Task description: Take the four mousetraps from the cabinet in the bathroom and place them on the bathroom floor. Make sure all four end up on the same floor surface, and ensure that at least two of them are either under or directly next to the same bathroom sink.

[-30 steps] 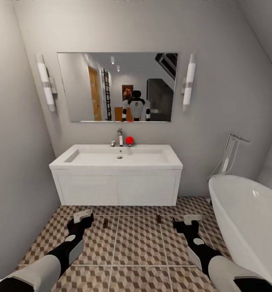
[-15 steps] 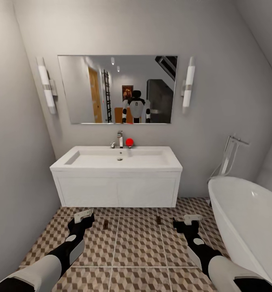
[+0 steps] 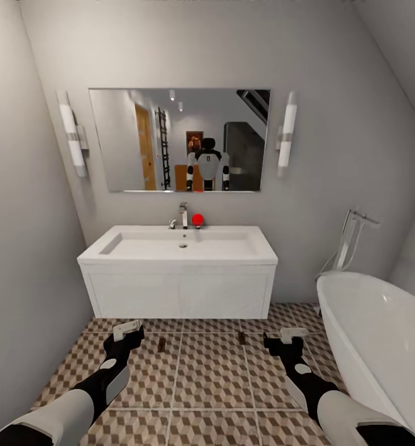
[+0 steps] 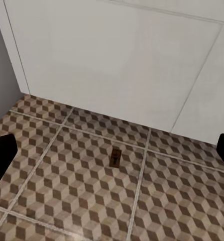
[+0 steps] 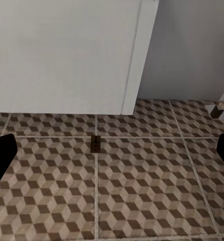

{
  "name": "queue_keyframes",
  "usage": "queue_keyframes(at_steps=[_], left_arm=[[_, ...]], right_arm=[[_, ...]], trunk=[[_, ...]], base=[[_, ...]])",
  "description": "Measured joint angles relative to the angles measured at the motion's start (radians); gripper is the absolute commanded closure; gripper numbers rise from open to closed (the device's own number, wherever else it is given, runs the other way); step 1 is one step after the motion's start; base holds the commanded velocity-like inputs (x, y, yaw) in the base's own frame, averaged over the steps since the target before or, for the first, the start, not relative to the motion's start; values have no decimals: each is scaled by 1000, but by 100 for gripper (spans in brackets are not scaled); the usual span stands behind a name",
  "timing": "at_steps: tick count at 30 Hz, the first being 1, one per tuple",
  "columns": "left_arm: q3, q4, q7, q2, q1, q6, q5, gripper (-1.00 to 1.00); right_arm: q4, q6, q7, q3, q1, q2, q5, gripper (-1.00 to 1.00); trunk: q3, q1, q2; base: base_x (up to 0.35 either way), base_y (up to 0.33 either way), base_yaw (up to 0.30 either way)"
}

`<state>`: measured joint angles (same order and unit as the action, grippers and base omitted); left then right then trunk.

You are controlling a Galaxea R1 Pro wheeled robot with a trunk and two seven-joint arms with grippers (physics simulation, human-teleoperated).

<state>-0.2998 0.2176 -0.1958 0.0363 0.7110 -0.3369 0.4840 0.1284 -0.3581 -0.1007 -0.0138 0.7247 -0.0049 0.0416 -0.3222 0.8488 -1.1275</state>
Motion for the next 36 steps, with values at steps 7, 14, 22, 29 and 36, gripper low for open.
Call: queue_keyframes(at_steps=[7,14,22,29,36], left_arm=[[0,0,0,0,0,1,0,-100],[0,0,0,0,0,1,0,-100],[0,0,0,0,-1,2,0,-100],[0,0,0,0,0,2,0,-100],[0,0,0,0,0,2,0,-100]], right_arm=[[0,0,0,0,0,0,0,-100],[-5,0,0,0,0,1,0,-100],[-10,0,1,0,0,2,0,-100],[-11,0,1,-1,0,3,0,-100],[-12,0,1,0,0,3,0,-100]], trunk=[[22,-27,49],[44,-54,98],[69,-84,154],[91,-111,203],[113,-138,252]], base=[[0,0,0],[0,0,0],[0,0,0],[0,0,0],[0,0,0]])
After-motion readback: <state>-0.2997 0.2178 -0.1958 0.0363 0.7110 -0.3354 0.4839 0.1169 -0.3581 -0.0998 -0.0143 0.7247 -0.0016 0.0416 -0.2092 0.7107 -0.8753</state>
